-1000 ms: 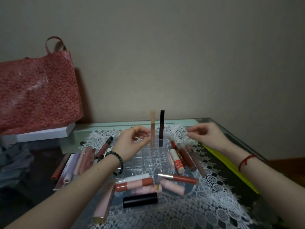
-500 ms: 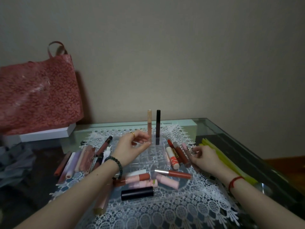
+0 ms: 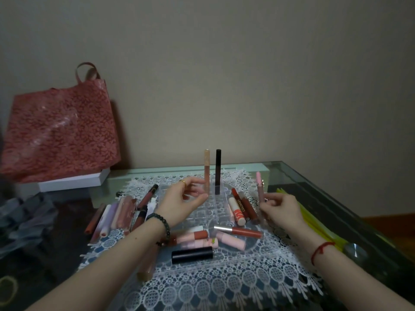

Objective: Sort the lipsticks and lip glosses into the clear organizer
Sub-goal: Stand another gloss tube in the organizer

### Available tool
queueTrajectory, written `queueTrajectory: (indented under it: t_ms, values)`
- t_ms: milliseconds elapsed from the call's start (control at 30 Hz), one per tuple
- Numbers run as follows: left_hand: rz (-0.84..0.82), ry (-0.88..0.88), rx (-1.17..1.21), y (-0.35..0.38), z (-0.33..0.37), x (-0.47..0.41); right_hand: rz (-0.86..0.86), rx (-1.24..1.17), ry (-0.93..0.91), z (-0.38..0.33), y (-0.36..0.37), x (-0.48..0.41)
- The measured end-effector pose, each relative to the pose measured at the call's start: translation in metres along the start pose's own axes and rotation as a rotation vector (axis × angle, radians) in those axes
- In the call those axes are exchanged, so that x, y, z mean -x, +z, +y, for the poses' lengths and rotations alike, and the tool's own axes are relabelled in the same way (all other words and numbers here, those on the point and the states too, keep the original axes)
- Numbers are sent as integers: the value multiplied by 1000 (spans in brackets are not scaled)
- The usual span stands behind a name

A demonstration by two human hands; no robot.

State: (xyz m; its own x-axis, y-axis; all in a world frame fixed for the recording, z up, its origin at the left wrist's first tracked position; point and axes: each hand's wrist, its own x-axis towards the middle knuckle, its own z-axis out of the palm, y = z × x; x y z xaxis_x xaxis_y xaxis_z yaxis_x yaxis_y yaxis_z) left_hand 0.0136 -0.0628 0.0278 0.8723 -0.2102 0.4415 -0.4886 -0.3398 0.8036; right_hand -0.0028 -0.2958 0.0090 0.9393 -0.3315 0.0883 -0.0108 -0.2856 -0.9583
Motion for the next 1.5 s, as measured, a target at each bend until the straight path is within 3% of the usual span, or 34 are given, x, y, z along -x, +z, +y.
queueTrajectory:
  t_ms: [167, 567, 800, 1100, 1300, 1500]
  values:
    - [-68, -36, 101, 18, 10, 2, -153, -192, -18, -28, 1, 28]
    - [-185, -65, 179, 33, 11, 6, -228, -42, -201, -57, 23, 33]
    - [-70, -46, 157, 27, 9, 2, -278, -46, -263, -75, 39, 31]
    - [53, -23, 66, -2, 9, -25, -215, -91, -523, -128, 59, -2]
    - [72, 15, 47, -20, 11, -58, -204, -72, -665, -153, 70, -32]
    - [85, -11, 28, -26, -1, -77, -223, -7, -682, -160, 78, -56]
